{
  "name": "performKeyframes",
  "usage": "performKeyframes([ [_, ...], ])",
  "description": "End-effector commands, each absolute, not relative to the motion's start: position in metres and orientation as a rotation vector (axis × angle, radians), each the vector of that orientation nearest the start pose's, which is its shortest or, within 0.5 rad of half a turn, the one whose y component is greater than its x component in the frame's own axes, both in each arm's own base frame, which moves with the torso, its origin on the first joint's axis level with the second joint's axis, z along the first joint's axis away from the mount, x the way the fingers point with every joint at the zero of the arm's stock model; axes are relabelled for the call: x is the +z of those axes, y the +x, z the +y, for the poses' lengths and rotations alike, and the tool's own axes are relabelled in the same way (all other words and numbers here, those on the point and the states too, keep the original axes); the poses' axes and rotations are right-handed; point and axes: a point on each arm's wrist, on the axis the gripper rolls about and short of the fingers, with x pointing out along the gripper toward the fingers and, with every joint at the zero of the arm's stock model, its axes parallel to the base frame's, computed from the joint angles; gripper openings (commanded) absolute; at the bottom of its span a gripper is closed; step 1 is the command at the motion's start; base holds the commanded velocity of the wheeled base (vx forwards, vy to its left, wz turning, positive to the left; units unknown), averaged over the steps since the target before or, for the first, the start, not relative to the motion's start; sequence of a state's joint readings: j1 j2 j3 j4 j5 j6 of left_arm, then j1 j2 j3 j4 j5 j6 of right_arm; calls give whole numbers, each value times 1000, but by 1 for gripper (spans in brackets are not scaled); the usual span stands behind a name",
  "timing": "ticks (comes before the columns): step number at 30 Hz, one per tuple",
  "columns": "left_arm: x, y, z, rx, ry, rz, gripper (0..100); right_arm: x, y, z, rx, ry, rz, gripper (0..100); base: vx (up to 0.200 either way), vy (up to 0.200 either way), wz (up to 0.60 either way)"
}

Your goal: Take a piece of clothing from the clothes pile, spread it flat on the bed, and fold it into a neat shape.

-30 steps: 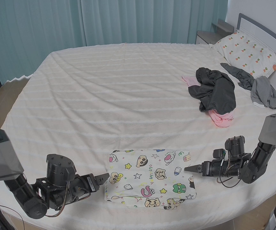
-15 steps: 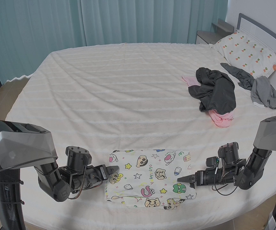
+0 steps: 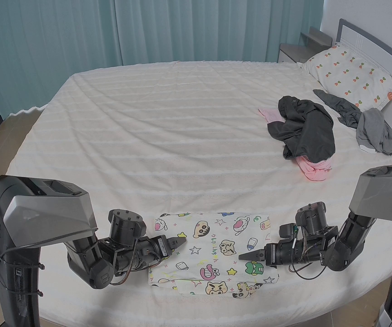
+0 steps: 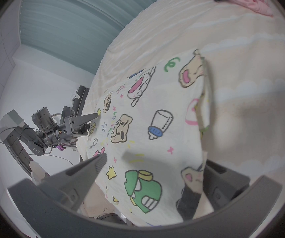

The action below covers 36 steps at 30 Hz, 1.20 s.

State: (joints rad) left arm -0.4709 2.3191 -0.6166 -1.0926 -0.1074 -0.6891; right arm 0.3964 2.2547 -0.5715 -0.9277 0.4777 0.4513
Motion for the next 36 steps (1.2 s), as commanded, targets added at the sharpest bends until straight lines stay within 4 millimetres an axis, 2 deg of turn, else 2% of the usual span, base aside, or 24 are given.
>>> performKeyframes([
  [1,-20,297,-163,-340,-553,781,0,-18,294,142,657,426,973,0,0,0,0],
  [8,-14,289,-174,-371,-555,783,0,-14,294,143,657,439,976,0,0,0,0],
  [12,0,285,-173,-384,-560,758,0,0,291,147,658,485,964,0,0,0,0],
  [23,18,276,-174,-322,-571,693,0,27,277,146,674,512,925,0,0,0,0],
  [28,30,274,-176,-336,-601,667,0,30,273,144,674,512,921,0,0,0,0],
  [36,26,272,-176,-328,-607,681,0,27,271,144,673,509,934,0,0,0,0],
])
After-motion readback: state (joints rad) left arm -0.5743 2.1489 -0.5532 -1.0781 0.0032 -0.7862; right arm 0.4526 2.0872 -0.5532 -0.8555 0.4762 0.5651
